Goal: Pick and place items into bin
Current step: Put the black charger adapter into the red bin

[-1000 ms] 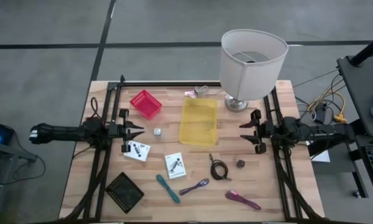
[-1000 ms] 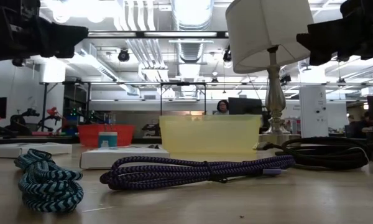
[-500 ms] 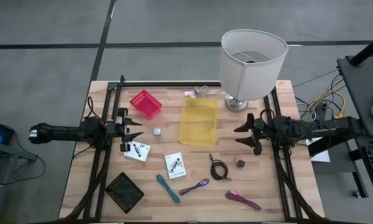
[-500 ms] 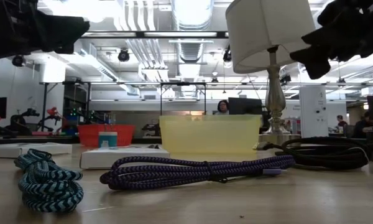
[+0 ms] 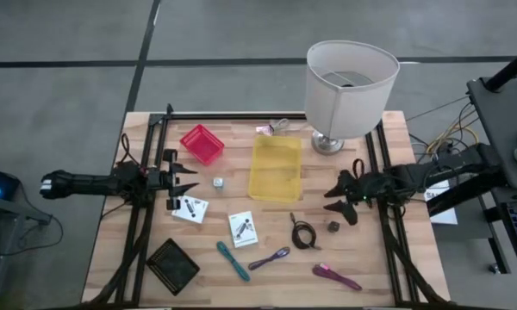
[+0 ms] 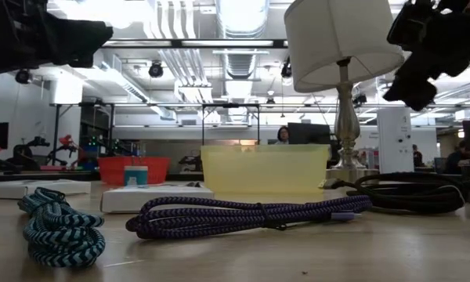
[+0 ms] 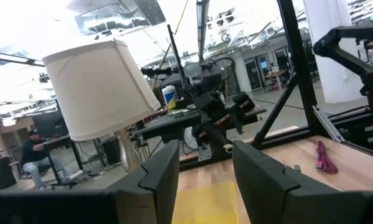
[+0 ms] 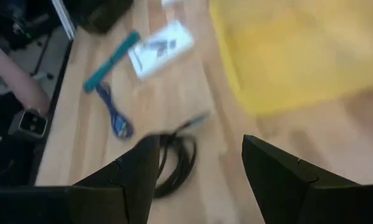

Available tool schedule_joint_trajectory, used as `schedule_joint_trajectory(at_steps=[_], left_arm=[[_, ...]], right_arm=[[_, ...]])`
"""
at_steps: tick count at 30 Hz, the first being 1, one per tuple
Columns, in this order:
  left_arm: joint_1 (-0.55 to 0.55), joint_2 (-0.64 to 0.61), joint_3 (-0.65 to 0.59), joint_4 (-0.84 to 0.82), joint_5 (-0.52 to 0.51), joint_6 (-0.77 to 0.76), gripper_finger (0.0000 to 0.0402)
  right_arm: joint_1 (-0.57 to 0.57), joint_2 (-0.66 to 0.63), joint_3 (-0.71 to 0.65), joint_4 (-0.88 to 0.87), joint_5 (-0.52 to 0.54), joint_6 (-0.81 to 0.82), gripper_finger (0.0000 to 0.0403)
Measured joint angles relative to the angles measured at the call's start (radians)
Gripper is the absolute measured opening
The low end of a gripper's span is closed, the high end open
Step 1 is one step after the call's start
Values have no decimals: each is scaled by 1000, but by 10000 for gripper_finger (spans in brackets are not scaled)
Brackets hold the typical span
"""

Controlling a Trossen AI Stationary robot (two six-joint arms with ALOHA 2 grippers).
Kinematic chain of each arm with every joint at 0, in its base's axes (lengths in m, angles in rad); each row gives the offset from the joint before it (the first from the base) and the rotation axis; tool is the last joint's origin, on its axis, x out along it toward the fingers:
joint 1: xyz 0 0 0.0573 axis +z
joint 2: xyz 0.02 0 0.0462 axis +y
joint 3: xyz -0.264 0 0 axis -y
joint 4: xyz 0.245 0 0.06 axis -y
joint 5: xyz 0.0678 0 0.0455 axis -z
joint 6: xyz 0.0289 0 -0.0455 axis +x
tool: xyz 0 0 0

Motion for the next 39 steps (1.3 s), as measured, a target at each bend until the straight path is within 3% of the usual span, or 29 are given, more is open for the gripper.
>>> schedule_joint_trajectory(at_steps=[9, 16, 22, 30, 39], left_arm=[[0, -6, 0, 0, -3, 0, 135], [0, -6, 0, 4, -3, 0, 135], [0, -6, 0, 18, -2, 0, 135], [0, -6, 0, 18, -2, 0, 135], [0, -5, 0, 18, -2, 0, 135]], right_arm=[[180, 206, 119, -222, 3, 335, 214], [278, 359, 248, -376, 3, 490, 214], [334, 499, 413, -516, 57, 489, 214], [392, 731, 548, -725, 43, 467, 214], [399, 853, 619, -756, 64, 388, 215]])
